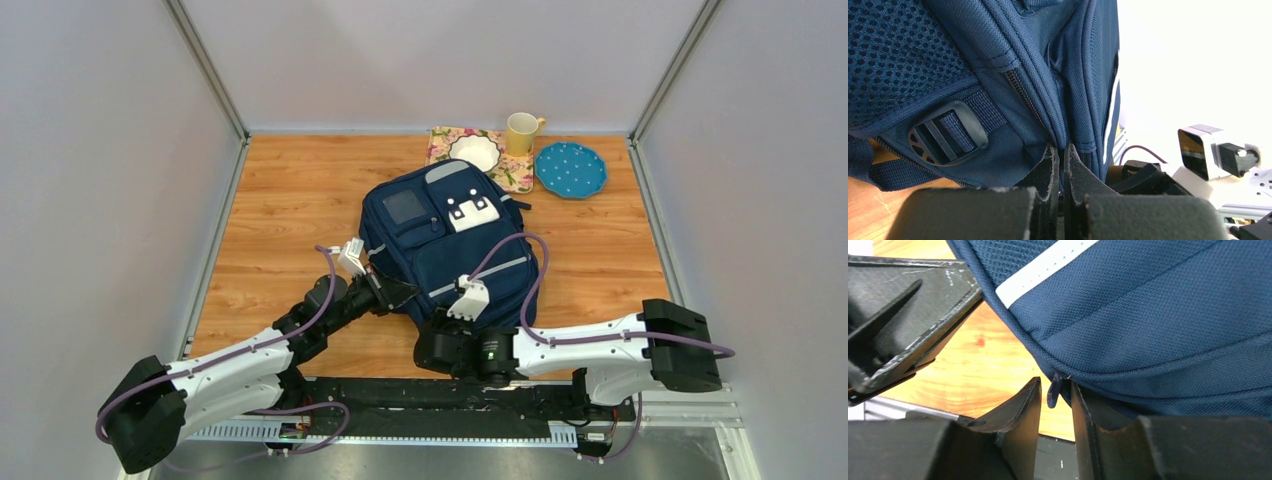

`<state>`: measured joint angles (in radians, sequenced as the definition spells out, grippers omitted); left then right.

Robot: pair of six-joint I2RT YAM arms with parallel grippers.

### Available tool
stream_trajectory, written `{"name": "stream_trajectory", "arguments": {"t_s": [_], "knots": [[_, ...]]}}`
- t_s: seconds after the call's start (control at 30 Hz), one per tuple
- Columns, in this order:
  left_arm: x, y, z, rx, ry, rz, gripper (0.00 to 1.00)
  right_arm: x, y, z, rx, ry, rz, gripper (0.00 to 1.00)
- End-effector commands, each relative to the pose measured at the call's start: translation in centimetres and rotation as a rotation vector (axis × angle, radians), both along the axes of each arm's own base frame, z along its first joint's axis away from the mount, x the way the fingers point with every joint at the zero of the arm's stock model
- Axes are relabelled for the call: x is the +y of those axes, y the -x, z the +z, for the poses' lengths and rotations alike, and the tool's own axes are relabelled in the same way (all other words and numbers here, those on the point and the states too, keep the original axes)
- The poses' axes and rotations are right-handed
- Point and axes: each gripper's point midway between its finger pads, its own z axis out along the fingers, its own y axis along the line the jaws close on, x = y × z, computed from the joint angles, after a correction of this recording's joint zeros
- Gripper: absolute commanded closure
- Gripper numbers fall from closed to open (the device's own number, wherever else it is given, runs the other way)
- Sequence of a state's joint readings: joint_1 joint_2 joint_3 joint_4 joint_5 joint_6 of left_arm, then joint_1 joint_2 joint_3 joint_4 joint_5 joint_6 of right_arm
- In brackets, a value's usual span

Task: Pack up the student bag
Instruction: Zip the student bag at the center of the board.

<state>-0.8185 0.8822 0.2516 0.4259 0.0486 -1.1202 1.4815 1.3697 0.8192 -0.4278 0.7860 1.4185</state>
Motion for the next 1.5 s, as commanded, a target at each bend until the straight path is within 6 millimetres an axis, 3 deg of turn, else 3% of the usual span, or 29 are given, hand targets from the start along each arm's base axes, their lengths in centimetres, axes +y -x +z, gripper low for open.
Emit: {"name": "stream_trajectory", "arguments": {"t_s": [0.0,0.17,0.37,0.63,0.73,0.9,1.0,1.2,1.47], "knots": [[-1.2,0.7,5.3,-0.104,0.132,-0.061,1.00,-0.1,-2.3,1.1,-0.100,-0.026,-0.150,0.70],[-1.3,0.8,5.3,-0.102,0.137,-0.067,1.00,0.6,-2.4,0.6,-0.103,0.001,-0.149,0.73],[-1.0,0.6,5.2,-0.109,0.130,-0.054,1.00,0.3,-2.6,1.1,-0.132,0.037,-0.130,1.00],[0.4,0.0,3.1,-0.147,-0.006,-0.032,1.00,0.3,0.2,3.6,-0.099,0.013,0.143,1.00],[1.7,-0.5,2.2,-0.152,-0.054,-0.014,1.00,-0.7,0.8,3.8,-0.102,0.057,0.212,1.00],[4.0,-1.9,1.7,-0.146,-0.080,0.030,1.00,-2.7,2.1,1.7,-0.040,0.147,0.276,1.00],[4.4,-2.0,1.5,-0.141,-0.102,0.015,1.00,-3.5,2.8,0.6,-0.014,0.158,0.312,1.00],[5.4,-2.7,1.5,-0.139,-0.115,0.038,1.00,-6.5,2.3,1.3,-0.046,0.175,0.286,1.00],[7.6,-4.0,2.2,-0.130,-0.132,0.059,1.00,-11.1,1.6,0.4,-0.082,0.220,0.258,1.00]]}}
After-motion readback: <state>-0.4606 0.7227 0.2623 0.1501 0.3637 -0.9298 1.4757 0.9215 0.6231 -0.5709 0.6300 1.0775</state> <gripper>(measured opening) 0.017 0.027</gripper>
